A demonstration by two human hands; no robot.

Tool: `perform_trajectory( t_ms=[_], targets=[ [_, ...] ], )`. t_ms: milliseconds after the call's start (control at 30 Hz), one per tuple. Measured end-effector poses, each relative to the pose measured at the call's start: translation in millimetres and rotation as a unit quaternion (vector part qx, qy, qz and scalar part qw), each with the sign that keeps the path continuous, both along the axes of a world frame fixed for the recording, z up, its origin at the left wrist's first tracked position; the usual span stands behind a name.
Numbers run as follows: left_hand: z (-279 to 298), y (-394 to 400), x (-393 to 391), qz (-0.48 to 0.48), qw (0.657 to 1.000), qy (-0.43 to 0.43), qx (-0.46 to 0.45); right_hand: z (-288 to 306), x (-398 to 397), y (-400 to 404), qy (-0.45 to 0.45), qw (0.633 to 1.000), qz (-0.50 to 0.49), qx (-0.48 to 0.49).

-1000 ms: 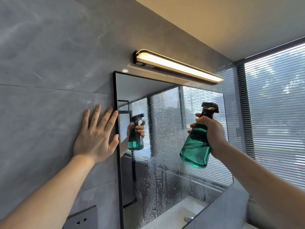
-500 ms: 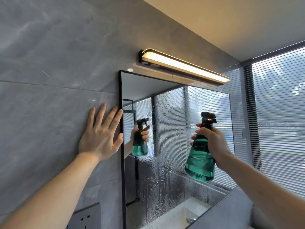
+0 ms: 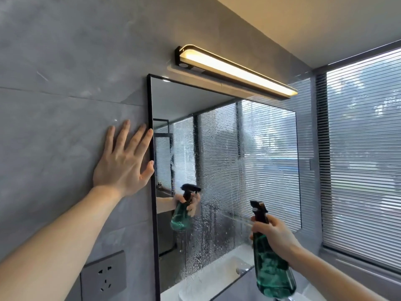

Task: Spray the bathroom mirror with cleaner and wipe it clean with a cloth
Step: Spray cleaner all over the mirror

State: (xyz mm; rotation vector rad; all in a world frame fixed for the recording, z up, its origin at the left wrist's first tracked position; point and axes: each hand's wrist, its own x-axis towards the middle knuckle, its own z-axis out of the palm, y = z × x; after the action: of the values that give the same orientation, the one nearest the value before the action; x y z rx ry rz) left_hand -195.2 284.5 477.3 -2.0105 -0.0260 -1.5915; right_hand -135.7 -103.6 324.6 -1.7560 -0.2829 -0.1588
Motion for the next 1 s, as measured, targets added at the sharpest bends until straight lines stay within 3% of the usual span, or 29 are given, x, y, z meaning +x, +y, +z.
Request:
perform_trajectory(
  t_ms=[300, 1000],
  targets=[
    [0.5, -1.5, -1.3, -0.009, 1.0, 0.006, -0.009, -99.6, 30.1, -39.2, 0.078, 0.992, -0.022, -0.095],
    [0.6, 0.3, -0.4, -0.026, 1.0, -0.001, -0.003, -102.0, 24.7, -79.6, 0.052, 0.989, -0.128, -0.049]
  ],
)
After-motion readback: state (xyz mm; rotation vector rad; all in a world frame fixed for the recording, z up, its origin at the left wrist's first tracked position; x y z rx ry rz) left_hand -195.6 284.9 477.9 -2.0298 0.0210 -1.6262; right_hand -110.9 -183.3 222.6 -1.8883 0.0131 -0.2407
